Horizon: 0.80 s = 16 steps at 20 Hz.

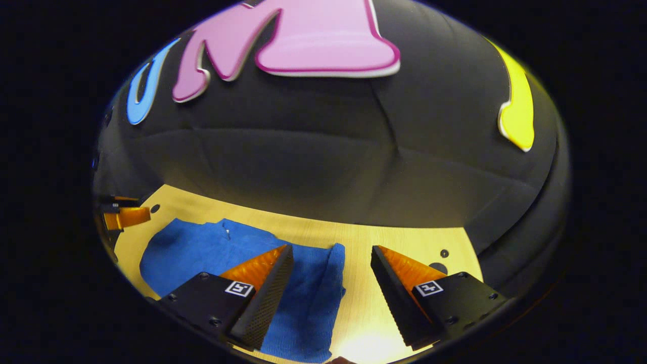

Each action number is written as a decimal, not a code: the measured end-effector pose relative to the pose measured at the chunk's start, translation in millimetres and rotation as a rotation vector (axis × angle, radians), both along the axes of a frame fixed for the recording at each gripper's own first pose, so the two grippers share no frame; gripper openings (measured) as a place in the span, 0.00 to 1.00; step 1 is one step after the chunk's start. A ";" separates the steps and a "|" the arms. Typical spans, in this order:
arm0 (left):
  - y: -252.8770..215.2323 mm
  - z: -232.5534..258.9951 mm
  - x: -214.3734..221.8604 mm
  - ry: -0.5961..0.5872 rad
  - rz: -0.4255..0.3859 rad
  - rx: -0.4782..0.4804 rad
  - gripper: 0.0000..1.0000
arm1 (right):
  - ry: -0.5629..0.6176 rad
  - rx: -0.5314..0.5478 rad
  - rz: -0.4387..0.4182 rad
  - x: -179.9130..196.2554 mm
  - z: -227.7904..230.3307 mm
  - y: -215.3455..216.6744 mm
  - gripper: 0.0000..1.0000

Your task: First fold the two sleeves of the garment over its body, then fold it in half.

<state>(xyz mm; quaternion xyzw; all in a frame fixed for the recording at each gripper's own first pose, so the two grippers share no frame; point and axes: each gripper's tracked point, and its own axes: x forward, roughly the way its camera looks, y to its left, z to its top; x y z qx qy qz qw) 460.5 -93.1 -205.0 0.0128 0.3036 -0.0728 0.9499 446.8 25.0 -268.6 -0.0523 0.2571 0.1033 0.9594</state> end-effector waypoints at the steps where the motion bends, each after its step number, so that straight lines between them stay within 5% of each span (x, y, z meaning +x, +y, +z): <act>1: -2.3 12.3 -10.3 -0.028 -0.013 -0.003 0.87 | -0.030 -0.004 0.008 -11.6 14.9 4.5 0.99; 6: 7.8 62.5 -98.1 -0.186 -0.065 0.060 0.87 | -0.149 -0.002 0.000 -106.6 89.7 14.9 1.00; 12: 42.9 99.8 -254.9 -0.307 -0.005 0.042 0.87 | -0.321 0.033 -0.010 -263.8 167.2 15.9 0.97; 16: 71.2 122.6 -334.5 -0.465 -0.025 0.091 0.86 | -0.330 0.101 -0.028 -367.7 186.5 9.3 0.96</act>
